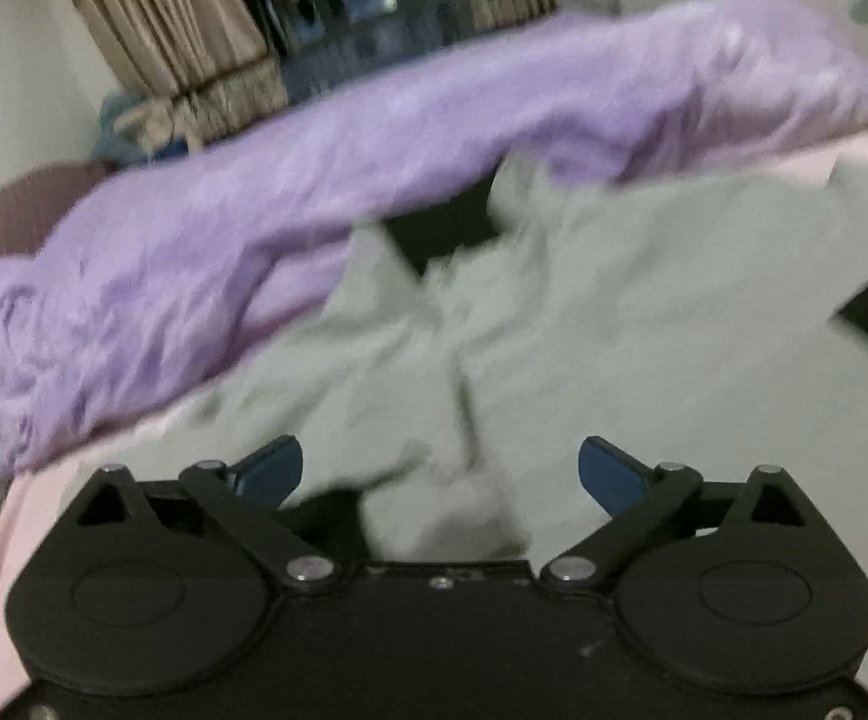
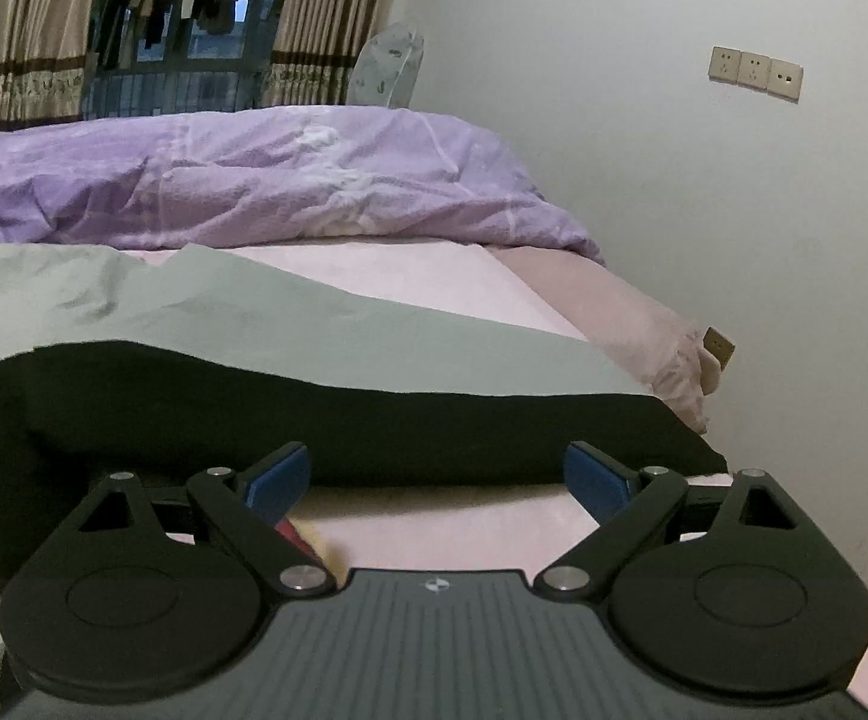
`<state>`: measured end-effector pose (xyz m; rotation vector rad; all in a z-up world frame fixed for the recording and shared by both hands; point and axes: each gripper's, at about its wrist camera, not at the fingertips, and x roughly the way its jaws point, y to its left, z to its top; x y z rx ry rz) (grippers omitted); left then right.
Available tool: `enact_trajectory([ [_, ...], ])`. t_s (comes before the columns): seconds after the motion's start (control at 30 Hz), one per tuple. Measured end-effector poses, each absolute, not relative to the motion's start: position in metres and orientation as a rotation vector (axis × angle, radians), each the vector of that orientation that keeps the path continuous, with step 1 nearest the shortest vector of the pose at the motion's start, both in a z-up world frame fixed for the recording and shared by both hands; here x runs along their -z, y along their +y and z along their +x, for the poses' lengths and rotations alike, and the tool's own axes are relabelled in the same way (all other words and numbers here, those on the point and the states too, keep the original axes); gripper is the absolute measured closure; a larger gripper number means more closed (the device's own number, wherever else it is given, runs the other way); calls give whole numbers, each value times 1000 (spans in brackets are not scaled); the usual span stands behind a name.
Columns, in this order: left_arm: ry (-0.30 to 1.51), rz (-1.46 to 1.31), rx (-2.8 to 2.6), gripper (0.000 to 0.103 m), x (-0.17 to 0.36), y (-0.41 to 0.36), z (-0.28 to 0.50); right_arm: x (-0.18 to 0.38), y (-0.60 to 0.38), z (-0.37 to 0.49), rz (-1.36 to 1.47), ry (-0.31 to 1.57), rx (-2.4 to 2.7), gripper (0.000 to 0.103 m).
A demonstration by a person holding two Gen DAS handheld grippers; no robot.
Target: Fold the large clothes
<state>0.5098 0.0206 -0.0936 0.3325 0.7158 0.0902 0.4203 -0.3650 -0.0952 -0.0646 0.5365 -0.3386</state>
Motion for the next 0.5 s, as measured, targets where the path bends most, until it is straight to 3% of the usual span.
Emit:
enact_trajectory([
  [0.1, 780, 325, -33, 1, 112, 36, 509, 94, -362, 419, -78, 530, 338, 0],
  [0.13, 786, 320, -25, 24, 118, 40, 508, 95, -362, 420, -79, 535, 340, 0],
  [0.17, 802, 274, 6, 30, 125, 47, 509, 95, -362, 420, -77, 539, 341, 0],
  [0.2, 796, 213, 23, 42, 124, 54, 509, 96, -363, 420, -70, 544, 340, 0],
  [0.27, 792, 160, 4, 92, 116, 63, 509, 96, -363, 421, -60, 550, 335, 0],
  [0.5, 702, 74, 20, 93, 84, 73, 510, 97, -364, 421, -67, 545, 336, 0],
])
